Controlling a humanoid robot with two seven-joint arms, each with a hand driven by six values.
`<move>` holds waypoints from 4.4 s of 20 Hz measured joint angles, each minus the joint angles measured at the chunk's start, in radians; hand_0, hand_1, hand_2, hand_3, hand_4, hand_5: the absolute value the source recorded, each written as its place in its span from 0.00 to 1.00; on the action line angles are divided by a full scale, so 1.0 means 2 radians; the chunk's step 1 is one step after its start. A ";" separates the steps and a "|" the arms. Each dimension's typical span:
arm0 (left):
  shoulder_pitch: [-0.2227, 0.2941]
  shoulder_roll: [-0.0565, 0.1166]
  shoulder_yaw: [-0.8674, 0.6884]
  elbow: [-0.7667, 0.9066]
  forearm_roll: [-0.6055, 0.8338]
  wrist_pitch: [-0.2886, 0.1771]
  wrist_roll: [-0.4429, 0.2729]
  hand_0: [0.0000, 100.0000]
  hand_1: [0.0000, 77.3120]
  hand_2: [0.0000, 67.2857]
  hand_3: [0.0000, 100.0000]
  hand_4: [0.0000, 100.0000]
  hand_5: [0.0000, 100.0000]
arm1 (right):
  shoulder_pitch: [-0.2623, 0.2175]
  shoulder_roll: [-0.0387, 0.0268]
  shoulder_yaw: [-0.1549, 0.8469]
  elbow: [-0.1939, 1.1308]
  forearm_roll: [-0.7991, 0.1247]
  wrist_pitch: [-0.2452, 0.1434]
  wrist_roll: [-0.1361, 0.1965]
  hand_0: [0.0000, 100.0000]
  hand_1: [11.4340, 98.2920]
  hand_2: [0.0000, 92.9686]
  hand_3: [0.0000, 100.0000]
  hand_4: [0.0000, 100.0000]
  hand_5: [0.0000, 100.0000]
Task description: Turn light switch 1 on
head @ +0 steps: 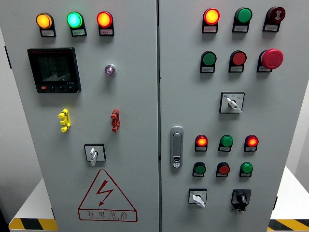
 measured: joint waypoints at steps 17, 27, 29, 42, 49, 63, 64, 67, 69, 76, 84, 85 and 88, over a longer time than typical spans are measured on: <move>0.004 -0.002 -0.005 -0.001 0.006 0.000 0.002 0.00 0.00 0.00 0.00 0.00 0.00 | 0.000 0.0001 0.000 0.000 0.000 0.001 0.000 0.00 0.09 0.00 0.20 0.19 0.11; 0.018 -0.003 -0.251 -0.005 0.270 0.001 0.004 0.00 0.00 0.00 0.00 0.00 0.00 | 0.000 -0.0001 0.000 0.000 0.000 0.000 0.000 0.00 0.09 0.00 0.20 0.19 0.11; 0.021 -0.003 -0.324 -0.005 0.338 0.001 0.009 0.00 0.00 0.00 0.00 0.00 0.00 | 0.000 0.0001 0.000 0.000 0.000 0.000 0.000 0.00 0.10 0.00 0.20 0.19 0.11; 0.030 -0.011 -0.719 -0.090 0.700 0.002 -0.011 0.00 0.00 0.01 0.00 0.00 0.00 | 0.000 0.0001 0.000 0.000 0.000 0.000 0.000 0.00 0.10 0.00 0.20 0.19 0.11; 0.085 -0.008 -0.740 -0.284 0.702 0.056 -0.066 0.00 0.01 0.12 0.04 0.10 0.11 | 0.000 0.0001 0.000 0.000 0.000 0.000 0.000 0.00 0.10 0.00 0.20 0.19 0.11; 0.075 0.007 -0.790 -0.625 0.708 0.082 -0.019 0.00 0.08 0.21 0.13 0.34 0.35 | 0.000 0.0003 0.000 0.000 0.000 0.000 0.000 0.00 0.09 0.00 0.20 0.19 0.11; 0.070 0.010 -0.795 -0.648 0.708 0.082 -0.012 0.00 0.08 0.21 0.13 0.35 0.36 | 0.000 0.0003 0.000 0.000 0.000 0.000 0.000 0.00 0.09 0.00 0.20 0.19 0.11; 0.055 0.009 -0.818 -0.720 0.708 0.081 0.033 0.00 0.23 0.22 0.23 0.45 0.47 | 0.000 0.0002 0.000 0.000 0.000 0.000 0.000 0.00 0.09 0.00 0.20 0.19 0.11; 0.045 0.004 -0.825 -0.751 0.707 0.081 0.069 0.00 0.29 0.24 0.31 0.52 0.52 | 0.000 0.0000 0.000 0.000 0.000 0.000 0.000 0.00 0.09 0.00 0.20 0.19 0.11; -0.022 0.003 -0.828 -0.777 0.709 0.081 0.093 0.00 0.40 0.32 0.57 0.77 0.63 | 0.000 0.0000 0.000 0.000 0.000 0.000 0.000 0.00 0.09 0.00 0.20 0.19 0.11; -0.098 0.002 -0.828 -0.776 0.710 0.082 0.137 0.00 0.55 0.43 0.72 0.93 0.78 | 0.000 0.0000 0.000 0.000 0.000 0.000 0.000 0.00 0.09 0.00 0.20 0.19 0.11; -0.102 0.002 -0.828 -0.776 0.710 0.082 0.145 0.00 0.58 0.44 0.72 0.93 0.80 | 0.000 0.0000 0.000 0.000 0.000 0.000 0.000 0.00 0.09 0.00 0.20 0.19 0.11; -0.114 0.002 -0.828 -0.775 0.727 0.084 0.163 0.00 0.70 0.46 0.74 0.95 0.83 | 0.000 -0.0002 0.000 0.000 0.000 0.000 0.000 0.00 0.10 0.00 0.20 0.19 0.10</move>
